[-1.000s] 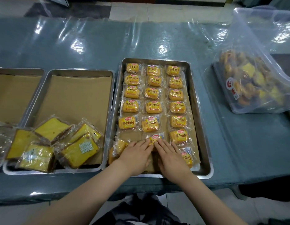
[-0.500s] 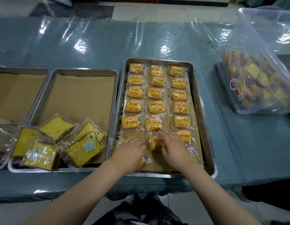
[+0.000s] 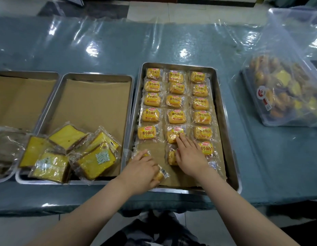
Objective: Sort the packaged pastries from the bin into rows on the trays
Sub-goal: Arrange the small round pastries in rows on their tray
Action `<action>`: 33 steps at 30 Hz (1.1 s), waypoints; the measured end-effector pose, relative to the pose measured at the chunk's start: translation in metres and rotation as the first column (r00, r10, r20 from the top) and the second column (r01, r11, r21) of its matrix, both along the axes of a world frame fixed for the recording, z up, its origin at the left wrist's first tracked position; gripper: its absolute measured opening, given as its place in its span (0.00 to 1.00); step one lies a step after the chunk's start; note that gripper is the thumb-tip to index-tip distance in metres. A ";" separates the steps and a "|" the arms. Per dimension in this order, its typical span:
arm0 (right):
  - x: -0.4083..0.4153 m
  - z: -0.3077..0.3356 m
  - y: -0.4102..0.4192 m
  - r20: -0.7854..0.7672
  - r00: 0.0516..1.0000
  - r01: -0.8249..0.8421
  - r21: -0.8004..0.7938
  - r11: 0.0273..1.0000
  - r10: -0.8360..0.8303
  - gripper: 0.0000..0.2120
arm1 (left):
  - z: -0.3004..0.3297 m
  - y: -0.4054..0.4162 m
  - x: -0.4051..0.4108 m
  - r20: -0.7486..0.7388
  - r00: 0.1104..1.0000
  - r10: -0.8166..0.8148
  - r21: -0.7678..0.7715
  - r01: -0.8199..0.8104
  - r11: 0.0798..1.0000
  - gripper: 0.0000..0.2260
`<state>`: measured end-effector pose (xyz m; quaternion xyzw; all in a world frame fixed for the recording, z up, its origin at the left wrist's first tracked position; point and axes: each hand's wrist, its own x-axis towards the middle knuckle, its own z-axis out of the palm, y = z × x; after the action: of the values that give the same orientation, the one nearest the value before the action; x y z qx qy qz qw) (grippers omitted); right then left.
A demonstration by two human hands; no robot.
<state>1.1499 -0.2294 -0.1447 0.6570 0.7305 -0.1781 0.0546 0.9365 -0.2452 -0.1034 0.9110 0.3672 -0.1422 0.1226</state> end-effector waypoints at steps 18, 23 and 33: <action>-0.014 0.024 -0.047 -0.427 0.895 -0.113 0.063 0.992 0.129 0.21 | 0.001 0.008 -0.017 0.113 0.993 0.040 -0.055 -0.034 0.998 0.25; -0.034 0.016 -0.070 -0.500 0.861 -0.114 -0.013 0.993 0.092 0.20 | 0.006 0.003 -0.021 -0.012 0.999 -0.033 -0.039 0.032 0.999 0.29; -0.041 0.015 -0.082 -0.637 0.766 0.011 -0.127 0.992 -0.091 0.31 | 0.003 0.010 -0.026 0.174 0.984 0.030 -0.028 -0.026 0.999 0.17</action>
<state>1.1091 -0.3114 -0.1299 0.5721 0.6755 -0.4350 -0.1647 0.9102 -0.2352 -0.1006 0.9130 0.3660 -0.0651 0.1679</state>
